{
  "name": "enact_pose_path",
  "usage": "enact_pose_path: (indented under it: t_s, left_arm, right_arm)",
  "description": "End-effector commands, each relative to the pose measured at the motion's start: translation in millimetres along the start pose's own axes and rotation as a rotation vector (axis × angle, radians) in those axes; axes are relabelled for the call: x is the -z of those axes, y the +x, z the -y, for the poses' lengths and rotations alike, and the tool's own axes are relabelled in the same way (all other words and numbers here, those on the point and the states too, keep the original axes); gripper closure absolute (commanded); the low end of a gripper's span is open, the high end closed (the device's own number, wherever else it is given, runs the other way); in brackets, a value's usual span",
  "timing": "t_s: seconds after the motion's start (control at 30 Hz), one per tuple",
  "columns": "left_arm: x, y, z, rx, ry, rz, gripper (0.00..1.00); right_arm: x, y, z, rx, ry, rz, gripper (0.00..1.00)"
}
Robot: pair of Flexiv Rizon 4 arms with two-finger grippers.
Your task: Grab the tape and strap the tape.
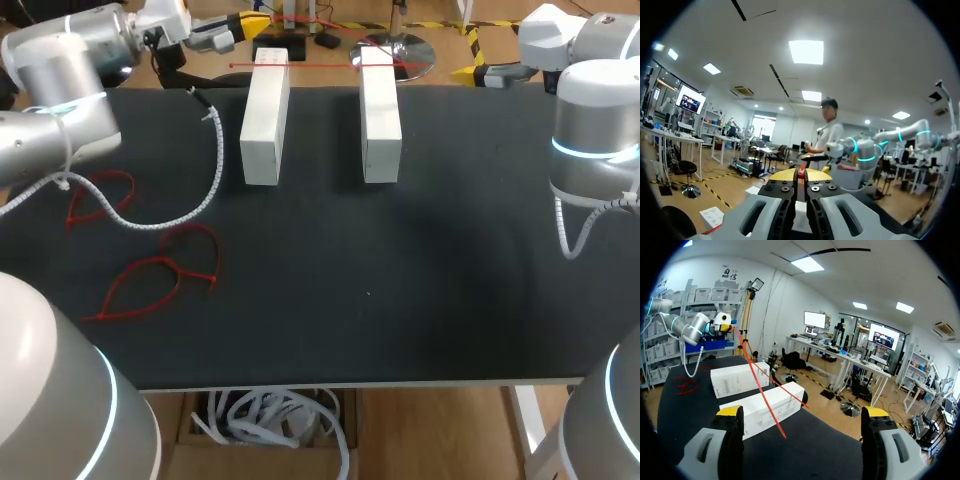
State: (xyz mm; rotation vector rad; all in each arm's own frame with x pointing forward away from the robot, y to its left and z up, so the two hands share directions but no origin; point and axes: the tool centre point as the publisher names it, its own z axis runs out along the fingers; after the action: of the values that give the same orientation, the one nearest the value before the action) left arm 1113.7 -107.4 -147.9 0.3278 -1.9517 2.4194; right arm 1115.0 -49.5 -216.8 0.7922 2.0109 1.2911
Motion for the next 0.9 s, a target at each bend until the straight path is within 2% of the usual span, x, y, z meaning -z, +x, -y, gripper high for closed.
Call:
enact_pose_path:
  t_s: [0.03,0.23,0.5,0.9]
  left_arm:
    - [-1.9,-4.9,1.4,0.000,0.005,-0.043,1.00]
    - [-6.8,-2.8,5.0,0.017,0.044,-0.079,1.00]
    - [-6.5,-4.9,10.8,0.063,0.122,-0.087,1.00]
    - [-5.0,-7.4,7.5,0.108,0.223,-0.102,1.00]
  right_arm:
    - [0.4,0.1,-0.1,0.000,0.000,0.000,0.00]
    - [0.4,0.1,-0.1,0.000,0.000,0.000,0.00]
    - [0.4,0.1,-0.1,0.000,0.000,0.000,0.00]
    - [0.4,0.1,-0.1,0.000,0.000,0.000,0.00]
